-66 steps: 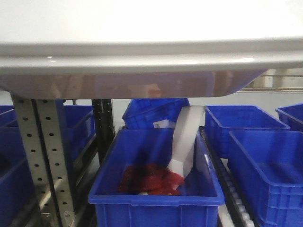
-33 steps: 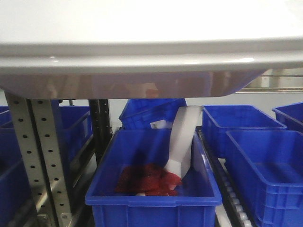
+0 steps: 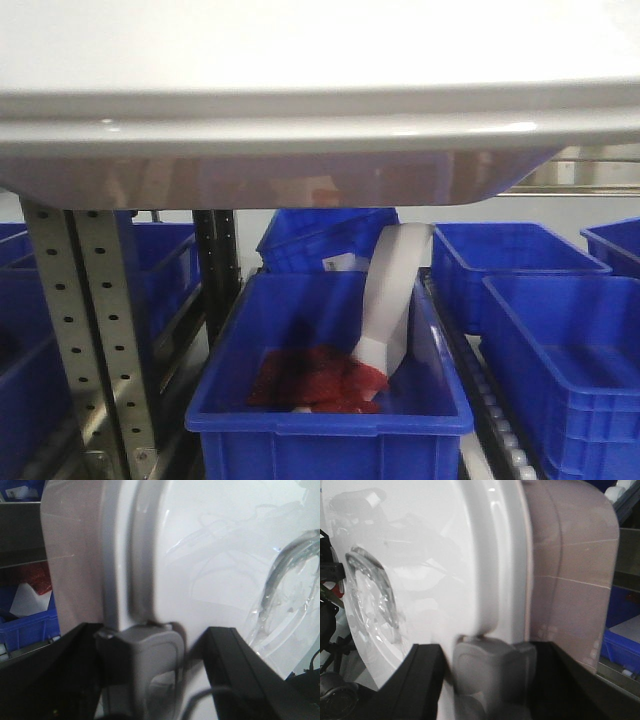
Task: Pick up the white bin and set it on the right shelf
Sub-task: 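Hold the pink bin above the blue-crate shelf with both grippers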
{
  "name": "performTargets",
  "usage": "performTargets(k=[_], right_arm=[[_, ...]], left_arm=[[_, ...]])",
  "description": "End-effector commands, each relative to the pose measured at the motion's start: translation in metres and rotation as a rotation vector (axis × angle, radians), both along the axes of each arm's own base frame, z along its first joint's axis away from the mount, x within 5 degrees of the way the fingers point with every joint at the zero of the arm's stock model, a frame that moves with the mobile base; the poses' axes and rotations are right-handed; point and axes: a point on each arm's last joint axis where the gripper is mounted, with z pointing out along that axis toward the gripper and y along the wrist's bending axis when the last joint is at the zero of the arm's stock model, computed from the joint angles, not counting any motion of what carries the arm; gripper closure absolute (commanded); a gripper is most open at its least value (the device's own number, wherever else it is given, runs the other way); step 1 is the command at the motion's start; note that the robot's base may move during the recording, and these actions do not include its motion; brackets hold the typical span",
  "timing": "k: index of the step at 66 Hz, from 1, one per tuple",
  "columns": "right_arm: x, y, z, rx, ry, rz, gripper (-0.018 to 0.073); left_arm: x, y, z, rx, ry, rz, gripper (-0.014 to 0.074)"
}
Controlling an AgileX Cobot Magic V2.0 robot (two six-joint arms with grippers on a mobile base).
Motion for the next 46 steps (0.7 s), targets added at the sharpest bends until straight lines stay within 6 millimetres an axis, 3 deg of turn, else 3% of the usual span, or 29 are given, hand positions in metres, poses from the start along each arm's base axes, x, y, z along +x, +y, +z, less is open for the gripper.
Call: performTargets(k=[1,46], right_arm=[[-0.0153,0.0108,0.0259,0.183,-0.044,0.136,0.0137],[-0.0143,0.0104,0.0260,0.183,-0.047,0.124,0.0137]], left_arm=[[-0.0157,-0.0138,0.0181,-0.144,-0.003,-0.160,0.0314],[-0.0152,-0.0157,0.0241,-0.213,-0.021,-0.160,0.0314]])
